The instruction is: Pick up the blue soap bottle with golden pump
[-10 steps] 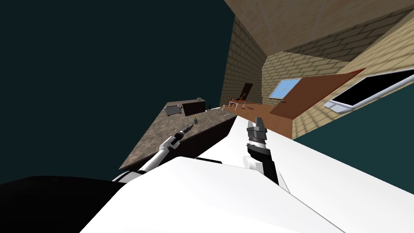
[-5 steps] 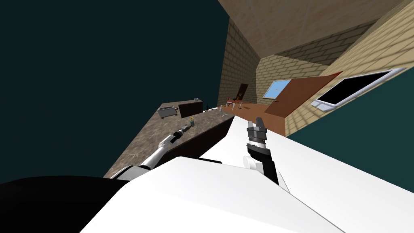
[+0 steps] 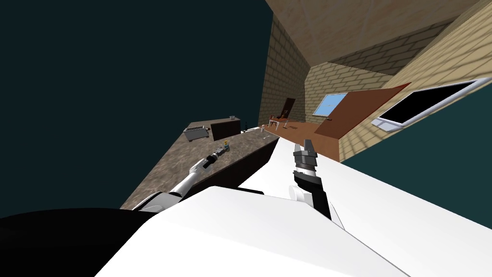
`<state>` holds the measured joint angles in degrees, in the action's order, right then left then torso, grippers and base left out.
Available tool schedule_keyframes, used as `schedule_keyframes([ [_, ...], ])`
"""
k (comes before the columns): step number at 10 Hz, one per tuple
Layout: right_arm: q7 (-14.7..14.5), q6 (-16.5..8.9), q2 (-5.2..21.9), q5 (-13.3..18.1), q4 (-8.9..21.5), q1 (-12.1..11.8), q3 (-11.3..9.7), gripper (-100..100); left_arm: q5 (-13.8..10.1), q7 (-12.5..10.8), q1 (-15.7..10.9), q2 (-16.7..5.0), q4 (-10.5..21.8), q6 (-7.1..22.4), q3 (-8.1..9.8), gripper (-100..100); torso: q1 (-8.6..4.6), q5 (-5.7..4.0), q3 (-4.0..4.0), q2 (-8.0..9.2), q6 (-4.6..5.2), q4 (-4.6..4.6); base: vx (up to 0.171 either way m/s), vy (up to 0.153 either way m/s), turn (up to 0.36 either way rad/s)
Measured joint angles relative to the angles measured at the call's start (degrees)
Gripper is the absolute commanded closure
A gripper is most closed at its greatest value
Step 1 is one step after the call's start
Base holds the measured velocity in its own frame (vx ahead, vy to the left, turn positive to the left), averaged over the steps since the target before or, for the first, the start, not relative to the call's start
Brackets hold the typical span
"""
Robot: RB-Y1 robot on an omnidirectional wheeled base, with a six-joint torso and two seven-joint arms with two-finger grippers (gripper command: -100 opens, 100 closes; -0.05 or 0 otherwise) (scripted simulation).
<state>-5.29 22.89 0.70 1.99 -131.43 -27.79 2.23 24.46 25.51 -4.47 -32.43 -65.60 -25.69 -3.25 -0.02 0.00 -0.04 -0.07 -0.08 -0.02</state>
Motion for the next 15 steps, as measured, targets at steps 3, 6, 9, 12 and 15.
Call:
schedule_keyframes([
  [3,0.0,0.0,0.0,0.0,0.0,0.0,0.0,0,-0.59,0.62,-3.66,0.0,5.47,-2.39,-0.81,-100,-0.04,-0.01,0.03,0.04,-0.01,0.01,-0.016,-0.025,0.031],
  [6,0.0,0.0,0.0,0.0,0.0,0.0,0.0,0,-1.33,1.7,-8.31,0.34,12.06,-5.34,-1.66,-100,-0.04,-0.01,0.03,0.05,0.0,0.01,-0.016,-0.02,0.026],
  [9,0.0,0.0,0.0,0.0,0.0,0.0,0.0,0,-1.92,1.99,-11.47,0.11,16.67,-6.98,-2.62,-100,-0.02,-0.01,0.02,0.04,-0.01,0.01,-0.009,-0.016,0.018],
  [12,0.0,0.0,0.0,0.0,0.0,0.0,0.0,0,-2.36,2.38,-14.0,0.16,19.43,-8.31,-3.24,-100,-0.02,-0.01,0.03,0.05,0.0,0.01,-0.011,-0.015,0.018],
  [15,0.0,0.0,0.0,0.0,0.0,0.0,0.0,0,-2.65,2.5,-15.76,0.0,22.42,-9.35,-3.71,-100,0.01,0.0,0.02,0.03,-0.01,0.01,-0.008,-0.009,0.021],
])
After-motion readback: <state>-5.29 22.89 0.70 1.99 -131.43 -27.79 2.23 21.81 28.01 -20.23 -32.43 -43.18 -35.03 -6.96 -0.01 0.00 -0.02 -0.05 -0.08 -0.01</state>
